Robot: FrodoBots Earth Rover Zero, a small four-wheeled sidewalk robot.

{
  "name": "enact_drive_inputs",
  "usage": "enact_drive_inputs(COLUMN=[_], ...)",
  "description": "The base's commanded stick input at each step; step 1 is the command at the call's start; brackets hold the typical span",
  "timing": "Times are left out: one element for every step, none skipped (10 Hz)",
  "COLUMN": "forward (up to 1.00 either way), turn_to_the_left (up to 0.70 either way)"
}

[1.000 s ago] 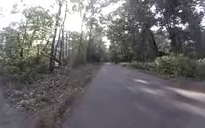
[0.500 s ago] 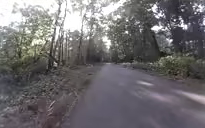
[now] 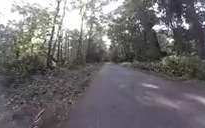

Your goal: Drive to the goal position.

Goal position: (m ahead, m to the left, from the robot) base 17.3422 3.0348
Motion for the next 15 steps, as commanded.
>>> enact_drive_inputs(forward=[0.70, 0.70, 0.70, 0.70, 0.70, 0.70, 0.70, 0.70, 0.70, 0.70, 0.70, 0.70, 0.70, 0.70, 0.70], turn_to_the_left=[-0.01, -0.01, -0.01, -0.01, -0.01, -0.01, -0.01, -0.01, -0.01, -0.01, -0.01, -0.01, -0.01, -0.01, -0.01])
